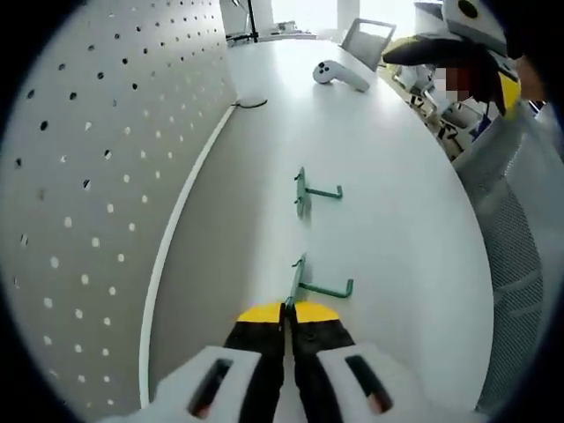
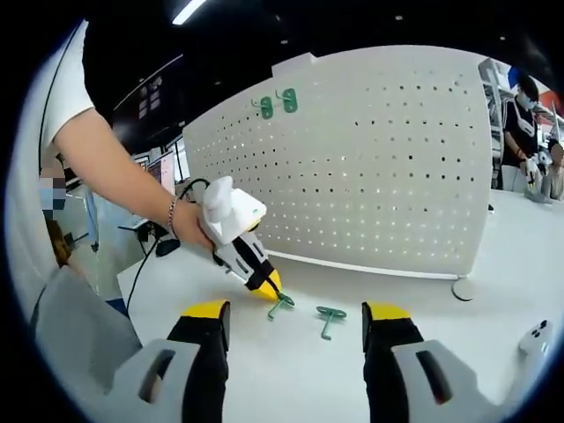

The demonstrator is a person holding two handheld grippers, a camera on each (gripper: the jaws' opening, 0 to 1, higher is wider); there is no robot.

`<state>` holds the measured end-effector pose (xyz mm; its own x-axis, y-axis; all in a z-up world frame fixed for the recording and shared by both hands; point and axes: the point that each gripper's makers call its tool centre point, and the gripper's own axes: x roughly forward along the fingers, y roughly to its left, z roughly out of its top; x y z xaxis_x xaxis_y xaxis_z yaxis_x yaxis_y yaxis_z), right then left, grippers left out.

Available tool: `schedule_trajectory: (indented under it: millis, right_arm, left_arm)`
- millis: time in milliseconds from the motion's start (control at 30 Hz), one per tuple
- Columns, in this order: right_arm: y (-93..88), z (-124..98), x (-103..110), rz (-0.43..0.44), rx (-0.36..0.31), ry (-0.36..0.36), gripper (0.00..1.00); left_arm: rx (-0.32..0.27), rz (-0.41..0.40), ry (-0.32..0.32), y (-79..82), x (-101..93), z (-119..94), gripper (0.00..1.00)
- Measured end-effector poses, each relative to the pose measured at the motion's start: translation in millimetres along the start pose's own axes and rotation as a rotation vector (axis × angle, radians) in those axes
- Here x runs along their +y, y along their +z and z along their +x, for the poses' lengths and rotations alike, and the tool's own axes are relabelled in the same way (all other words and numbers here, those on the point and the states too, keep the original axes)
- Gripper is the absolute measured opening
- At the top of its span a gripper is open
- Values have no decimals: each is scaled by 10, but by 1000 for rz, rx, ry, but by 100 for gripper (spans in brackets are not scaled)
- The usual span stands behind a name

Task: Insert the hook assembly into the mounting plate slot until the hook locks in place.

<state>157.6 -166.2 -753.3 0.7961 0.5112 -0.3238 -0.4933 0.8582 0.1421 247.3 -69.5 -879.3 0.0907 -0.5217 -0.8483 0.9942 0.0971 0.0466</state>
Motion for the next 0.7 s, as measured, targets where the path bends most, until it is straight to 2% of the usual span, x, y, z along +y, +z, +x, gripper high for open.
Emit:
schedule_trajectory:
  millis: [467, 700]
  right_arm:
    - [10, -1, -2, -3, -4, -2, 59]
    - [14, -1, 2, -5, -6, -1, 59]
  left_arm:
    - [-91, -19, 10, 124, 2, -122, 1]
    - [-164, -38, 39, 269, 56, -267, 1]
